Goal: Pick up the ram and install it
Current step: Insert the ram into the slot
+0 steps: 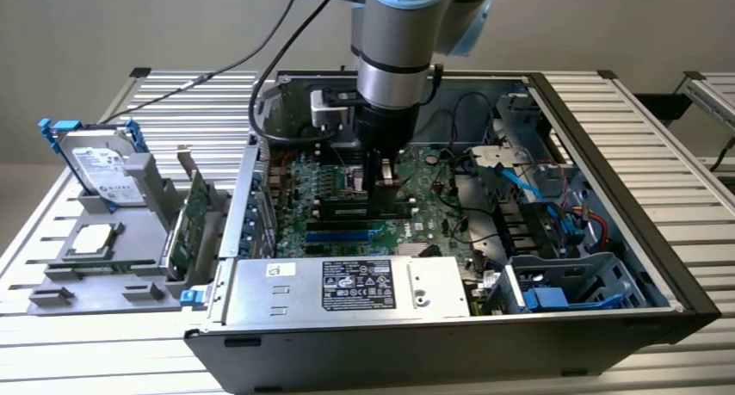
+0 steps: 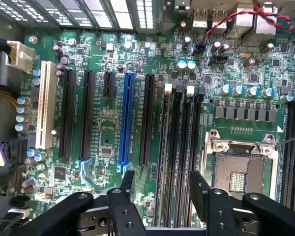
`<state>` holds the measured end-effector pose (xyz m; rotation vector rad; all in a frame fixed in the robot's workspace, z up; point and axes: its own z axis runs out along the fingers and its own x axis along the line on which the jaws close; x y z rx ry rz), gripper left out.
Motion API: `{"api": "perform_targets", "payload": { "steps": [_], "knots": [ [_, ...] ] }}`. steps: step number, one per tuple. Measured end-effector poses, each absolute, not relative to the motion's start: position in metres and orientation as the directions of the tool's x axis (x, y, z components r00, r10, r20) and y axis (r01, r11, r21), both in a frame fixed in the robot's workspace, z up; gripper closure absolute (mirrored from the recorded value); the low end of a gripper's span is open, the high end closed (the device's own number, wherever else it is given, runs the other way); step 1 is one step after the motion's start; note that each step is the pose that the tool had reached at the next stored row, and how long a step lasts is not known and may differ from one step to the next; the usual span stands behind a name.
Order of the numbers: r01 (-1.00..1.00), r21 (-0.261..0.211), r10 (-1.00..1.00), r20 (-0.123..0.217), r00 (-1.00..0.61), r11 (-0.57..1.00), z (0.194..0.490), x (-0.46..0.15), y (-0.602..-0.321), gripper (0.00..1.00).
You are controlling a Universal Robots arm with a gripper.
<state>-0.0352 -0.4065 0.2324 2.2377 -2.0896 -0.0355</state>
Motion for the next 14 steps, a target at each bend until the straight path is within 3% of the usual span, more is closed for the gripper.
{"api": "perform_targets", "payload": {
  "steps": [6, 8, 9, 12, 14],
  "knots": [
    [-0.995, 0.076, -0.997, 0.037, 0.07, -0.067, 0.2416, -0.0353, -0.4065, 0.45],
    [-0.995, 0.076, -0.997, 0.037, 0.07, -0.067, 0.2416, -0.0353, -0.4065, 0.58],
    [-0.995, 0.076, -0.997, 0.037, 0.07, -0.067, 0.2416, -0.0353, -0.4065, 0.58],
    [-0.995, 0.076, -0.997, 0.037, 0.07, -0.067, 0.2416, -0.0353, -0.4065, 0.76],
    [-0.995, 0.076, -0.997, 0.037, 0.07, -0.067, 0.2416, -0.0353, -0.4065, 0.82]
  ]
}}
